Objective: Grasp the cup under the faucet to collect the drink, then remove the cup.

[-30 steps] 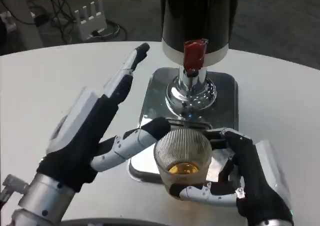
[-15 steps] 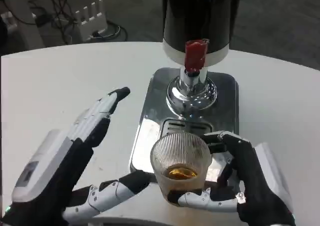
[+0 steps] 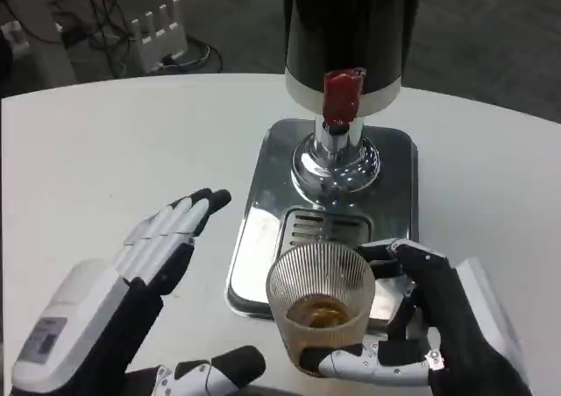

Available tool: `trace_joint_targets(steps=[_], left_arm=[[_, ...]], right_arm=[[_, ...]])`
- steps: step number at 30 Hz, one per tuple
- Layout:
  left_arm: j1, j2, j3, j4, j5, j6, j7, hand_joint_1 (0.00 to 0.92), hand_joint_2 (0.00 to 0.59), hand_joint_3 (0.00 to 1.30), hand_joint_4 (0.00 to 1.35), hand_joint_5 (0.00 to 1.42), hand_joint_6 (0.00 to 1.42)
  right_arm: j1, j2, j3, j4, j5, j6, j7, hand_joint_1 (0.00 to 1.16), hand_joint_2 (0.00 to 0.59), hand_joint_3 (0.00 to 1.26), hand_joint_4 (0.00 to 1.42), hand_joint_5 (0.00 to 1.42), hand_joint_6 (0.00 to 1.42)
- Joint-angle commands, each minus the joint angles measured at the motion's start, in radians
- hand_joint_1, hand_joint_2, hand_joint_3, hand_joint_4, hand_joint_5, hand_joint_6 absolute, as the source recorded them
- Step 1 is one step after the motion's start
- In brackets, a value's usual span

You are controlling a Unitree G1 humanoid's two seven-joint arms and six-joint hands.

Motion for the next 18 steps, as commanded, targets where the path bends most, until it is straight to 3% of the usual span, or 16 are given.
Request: trace_joint_targets(steps=[1, 18], left_arm=[[0.030, 0.015, 0.012, -0.012, 0.066, -0.042, 0.029, 0.000, 0.074, 0.06, 0.00, 0.00, 0.01], [0.137, 0.023, 0.027, -0.053, 0.167, -0.111, 0.054, 0.000, 0.074, 0.03, 0.00, 0.00, 0.00]], right_arm=[[0.003, 0.002, 0.001, -0.057, 0.007, -0.014, 0.011, 0.95, 0.038, 0.93, 1.02, 1.20, 1.40], [0.046, -0.017, -0.038, -0.165, 0.015, 0.003, 0.091, 0.95, 0.038, 0.93, 1.02, 1.20, 1.40]])
